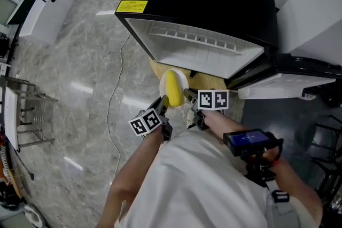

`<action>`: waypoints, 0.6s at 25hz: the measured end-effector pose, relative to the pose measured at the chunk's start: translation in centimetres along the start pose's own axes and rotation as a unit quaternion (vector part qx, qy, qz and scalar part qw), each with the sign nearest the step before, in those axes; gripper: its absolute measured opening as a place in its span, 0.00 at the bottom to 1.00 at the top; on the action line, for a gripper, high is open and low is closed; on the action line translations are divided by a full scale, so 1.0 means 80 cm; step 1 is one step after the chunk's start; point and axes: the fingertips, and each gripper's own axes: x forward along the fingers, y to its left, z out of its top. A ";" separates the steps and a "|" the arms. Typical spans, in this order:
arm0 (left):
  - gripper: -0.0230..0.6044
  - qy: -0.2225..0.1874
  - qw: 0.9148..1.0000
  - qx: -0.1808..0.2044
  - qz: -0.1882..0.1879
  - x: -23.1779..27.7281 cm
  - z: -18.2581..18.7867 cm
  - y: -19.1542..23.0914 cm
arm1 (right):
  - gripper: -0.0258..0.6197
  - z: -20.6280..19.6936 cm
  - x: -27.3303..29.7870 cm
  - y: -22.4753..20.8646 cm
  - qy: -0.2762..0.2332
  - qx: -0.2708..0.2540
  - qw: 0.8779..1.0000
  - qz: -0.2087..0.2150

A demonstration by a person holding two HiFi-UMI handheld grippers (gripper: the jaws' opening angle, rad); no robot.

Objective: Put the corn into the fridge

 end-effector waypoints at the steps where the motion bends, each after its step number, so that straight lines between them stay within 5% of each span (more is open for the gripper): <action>1: 0.14 0.000 1.000 0.001 0.000 0.004 0.003 -0.002 | 0.13 0.004 0.001 -0.002 0.000 0.001 1.000 0.000; 15: 0.14 0.003 1.000 -0.005 0.010 0.038 0.022 0.001 | 0.13 0.034 0.021 -0.020 0.011 0.009 1.000 0.018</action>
